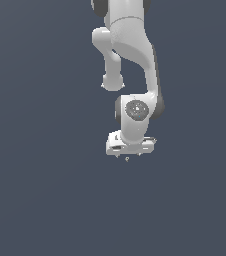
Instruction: Pick up the object and move it to a goal position.
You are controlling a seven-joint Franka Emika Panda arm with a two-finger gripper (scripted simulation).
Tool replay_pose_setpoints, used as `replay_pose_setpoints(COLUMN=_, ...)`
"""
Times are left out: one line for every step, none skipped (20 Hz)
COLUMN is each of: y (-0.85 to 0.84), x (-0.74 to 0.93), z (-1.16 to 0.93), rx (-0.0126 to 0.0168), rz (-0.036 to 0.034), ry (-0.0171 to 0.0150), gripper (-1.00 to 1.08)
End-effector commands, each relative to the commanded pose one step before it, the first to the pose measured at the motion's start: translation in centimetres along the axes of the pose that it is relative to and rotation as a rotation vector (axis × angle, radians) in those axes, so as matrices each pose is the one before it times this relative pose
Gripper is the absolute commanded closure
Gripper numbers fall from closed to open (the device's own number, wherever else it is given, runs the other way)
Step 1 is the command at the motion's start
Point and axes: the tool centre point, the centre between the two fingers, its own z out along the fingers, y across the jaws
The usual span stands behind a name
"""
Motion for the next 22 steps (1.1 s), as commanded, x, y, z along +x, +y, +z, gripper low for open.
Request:
replay_pose_setpoints(y=0.007, x=0.002, z=0.011, rx=-0.00012, rz=0.00017, ry=-0.00005, gripper=-0.92)
replay_pose_setpoints(y=-0.001, x=0.000, z=0.035, rx=0.00000, rz=0.00000, ry=0.00000, gripper=-0.92)
replay_pose_setpoints(y=-0.002, x=-0.001, z=0.106, rx=0.00000, rz=0.00000, ry=0.00000, gripper=-0.92)
replay_pose_setpoints(y=-0.003, x=-0.002, z=0.176, rx=0.00000, rz=0.00000, ry=0.00000, gripper=-0.92)
replay_pose_setpoints(y=-0.004, x=-0.004, z=0.245, rx=0.00000, rz=0.00000, ry=0.00000, gripper=-0.92)
replay_pose_setpoints(y=-0.005, x=-0.006, z=0.314, rx=0.00000, rz=0.00000, ry=0.00000, gripper=-0.92)
replay_pose_setpoints(y=-0.006, x=-0.008, z=0.383, rx=0.00000, rz=0.00000, ry=0.00000, gripper=-0.92)
replay_pose_setpoints(y=-0.007, x=-0.011, z=0.450, rx=0.00000, rz=0.00000, ry=0.00000, gripper=-0.92)
replay_pose_setpoints(y=0.015, x=-0.014, z=0.500, rx=-0.00018, rz=0.00038, ry=0.00025, gripper=-0.92)
replay_pose_setpoints(y=-0.009, x=-0.017, z=0.578, rx=0.00000, rz=0.00000, ry=0.00000, gripper=-0.92)
replay_pose_setpoints(y=-0.009, x=-0.015, z=0.558, rx=0.00000, rz=0.00000, ry=0.00000, gripper=-0.92)
replay_pose_setpoints(y=-0.008, x=-0.010, z=0.481, rx=0.00000, rz=0.00000, ry=0.00000, gripper=-0.92)
replay_pose_setpoints(y=0.016, x=-0.002, z=0.388, rx=-0.00017, rz=0.00037, ry=0.00027, gripper=-0.92)
replay_pose_setpoints(y=-0.006, x=0.007, z=0.329, rx=0.00000, rz=0.00000, ry=0.00000, gripper=-0.92)
replay_pose_setpoints(y=-0.005, x=0.016, z=0.254, rx=0.00000, rz=0.00000, ry=0.00000, gripper=-0.92)
replay_pose_setpoints(y=-0.004, x=0.026, z=0.179, rx=0.00000, rz=0.00000, ry=0.00000, gripper=-0.92)
replay_pose_setpoints(y=-0.004, x=0.034, z=0.108, rx=0.00000, rz=0.00000, ry=0.00000, gripper=-0.92)
replay_pose_setpoints(y=-0.002, x=0.033, z=0.046, rx=0.00000, rz=0.00000, ry=0.00000, gripper=-0.92)
replay_pose_setpoints(y=-0.001, x=0.014, z=0.008, rx=0.00000, rz=0.00000, ry=0.00000, gripper=-0.92)
replay_pose_setpoints(y=0.000, x=0.000, z=0.000, rx=0.00000, rz=0.00000, ry=0.00000, gripper=1.08)
replay_pose_setpoints(y=0.000, x=0.000, z=0.000, rx=0.00000, rz=0.00000, ry=0.00000, gripper=1.08)
replay_pose_setpoints(y=0.000, x=0.000, z=0.000, rx=0.00000, rz=0.00000, ry=0.00000, gripper=1.08)
